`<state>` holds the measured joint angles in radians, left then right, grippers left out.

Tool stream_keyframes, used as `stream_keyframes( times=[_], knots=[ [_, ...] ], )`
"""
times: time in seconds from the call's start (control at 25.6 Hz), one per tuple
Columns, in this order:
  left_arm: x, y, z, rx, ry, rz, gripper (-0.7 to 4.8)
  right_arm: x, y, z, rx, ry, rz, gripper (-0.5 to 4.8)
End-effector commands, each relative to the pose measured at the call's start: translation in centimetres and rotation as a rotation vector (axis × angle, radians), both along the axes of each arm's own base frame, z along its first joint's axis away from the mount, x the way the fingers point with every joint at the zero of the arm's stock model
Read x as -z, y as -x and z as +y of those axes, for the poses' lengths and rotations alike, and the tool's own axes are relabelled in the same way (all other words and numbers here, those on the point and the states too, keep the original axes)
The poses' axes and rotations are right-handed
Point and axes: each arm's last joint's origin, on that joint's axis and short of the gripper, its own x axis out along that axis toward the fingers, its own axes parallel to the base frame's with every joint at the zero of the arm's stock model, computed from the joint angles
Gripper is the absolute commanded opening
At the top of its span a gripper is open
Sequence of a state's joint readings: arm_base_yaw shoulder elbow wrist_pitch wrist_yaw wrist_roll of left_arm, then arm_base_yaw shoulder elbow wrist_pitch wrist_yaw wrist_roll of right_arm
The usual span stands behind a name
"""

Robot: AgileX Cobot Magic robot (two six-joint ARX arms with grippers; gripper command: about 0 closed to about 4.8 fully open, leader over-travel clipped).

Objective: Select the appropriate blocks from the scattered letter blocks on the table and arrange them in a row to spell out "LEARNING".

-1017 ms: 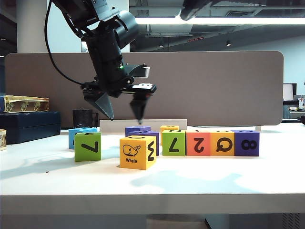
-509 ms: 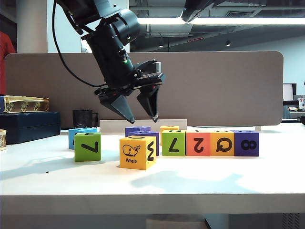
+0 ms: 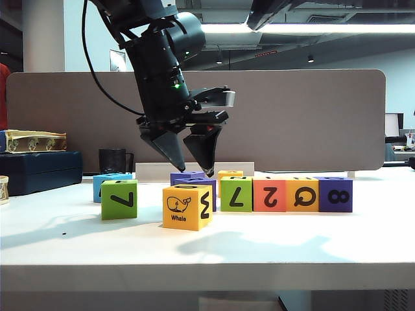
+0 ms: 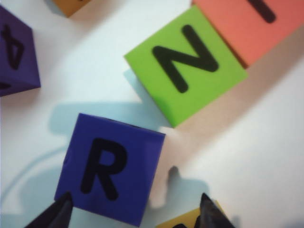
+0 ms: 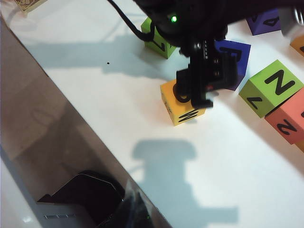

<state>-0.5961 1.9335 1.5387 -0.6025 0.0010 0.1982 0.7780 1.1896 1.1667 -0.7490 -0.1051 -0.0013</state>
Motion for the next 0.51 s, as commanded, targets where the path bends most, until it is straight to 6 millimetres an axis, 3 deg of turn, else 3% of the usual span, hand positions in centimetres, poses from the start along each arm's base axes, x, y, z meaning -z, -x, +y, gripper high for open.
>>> stream_keyframes(
  times=[0.04,0.16,0.31,0.35,0.39,0.51],
  knots=[
    [-0.6,-0.1,-0.4,0.005,-0.017,-0.070,3.39,-0.4,0.0,0.0,-0.001,-0.014,-0.018,-0.02],
    [-0.7,0.3,-1.0,0.030,-0.025,-0.076,3.20,-0.4,0.0,0.0,-0.001,-0.014,-0.018,-0.02],
    [-0.6,1.3,-2.0,0.070,-0.026,-0.056,1.44,-0.4,0.0,0.0,-0.001,-0.014,-0.018,-0.02],
    [-0.5,1.6,-2.5,0.110,-0.040,-0.065,0.48,-0.4,0.0,0.0,-0.001,-0.013,-0.017,-0.02],
    [-0.5,1.8,-2.7,0.142,-0.053,-0.075,0.12,-0.4,0.0,0.0,-0.001,-0.012,-0.016,-0.02],
    [-0.6,2.0,-3.0,0.170,-0.060,-0.094,-0.06,-0.3,0.0,0.0,-0.001,-0.007,-0.011,-0.02]
  ],
)
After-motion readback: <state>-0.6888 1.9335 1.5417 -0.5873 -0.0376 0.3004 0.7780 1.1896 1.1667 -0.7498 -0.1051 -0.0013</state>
